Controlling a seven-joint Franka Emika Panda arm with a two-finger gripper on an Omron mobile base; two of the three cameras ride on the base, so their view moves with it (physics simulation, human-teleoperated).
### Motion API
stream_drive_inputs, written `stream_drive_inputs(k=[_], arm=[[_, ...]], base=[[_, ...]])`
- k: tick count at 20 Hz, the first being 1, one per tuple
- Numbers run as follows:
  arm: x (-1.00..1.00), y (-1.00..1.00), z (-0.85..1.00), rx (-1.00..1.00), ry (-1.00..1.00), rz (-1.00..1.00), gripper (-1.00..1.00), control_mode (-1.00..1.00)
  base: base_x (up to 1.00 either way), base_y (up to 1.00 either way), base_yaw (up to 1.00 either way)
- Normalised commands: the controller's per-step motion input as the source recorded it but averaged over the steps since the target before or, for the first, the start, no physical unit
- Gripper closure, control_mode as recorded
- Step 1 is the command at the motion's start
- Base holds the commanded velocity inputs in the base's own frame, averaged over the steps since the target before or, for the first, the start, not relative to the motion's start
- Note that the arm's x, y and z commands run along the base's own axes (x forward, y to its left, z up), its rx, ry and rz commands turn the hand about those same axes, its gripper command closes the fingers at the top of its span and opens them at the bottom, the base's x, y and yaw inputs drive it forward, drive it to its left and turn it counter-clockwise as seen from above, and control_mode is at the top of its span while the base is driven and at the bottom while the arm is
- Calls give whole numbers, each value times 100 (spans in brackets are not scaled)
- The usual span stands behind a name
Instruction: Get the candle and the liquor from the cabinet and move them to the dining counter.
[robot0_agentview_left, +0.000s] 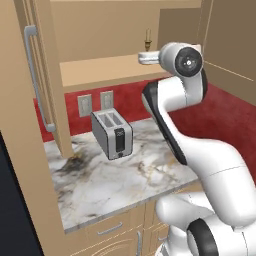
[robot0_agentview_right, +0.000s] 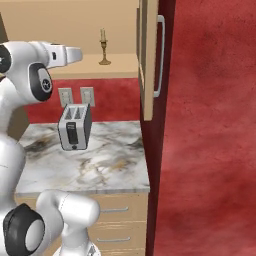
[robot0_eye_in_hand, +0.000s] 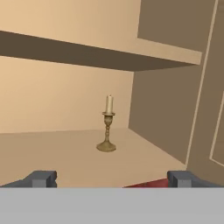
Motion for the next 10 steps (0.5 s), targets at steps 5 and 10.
stream_drive_inputs(k=[5, 10], arm=[[57, 0, 4, 2, 3, 0, -100, -100], [53, 0, 0, 0, 4, 0, -100, -100]], base=[[0, 0, 0], [0, 0, 0]])
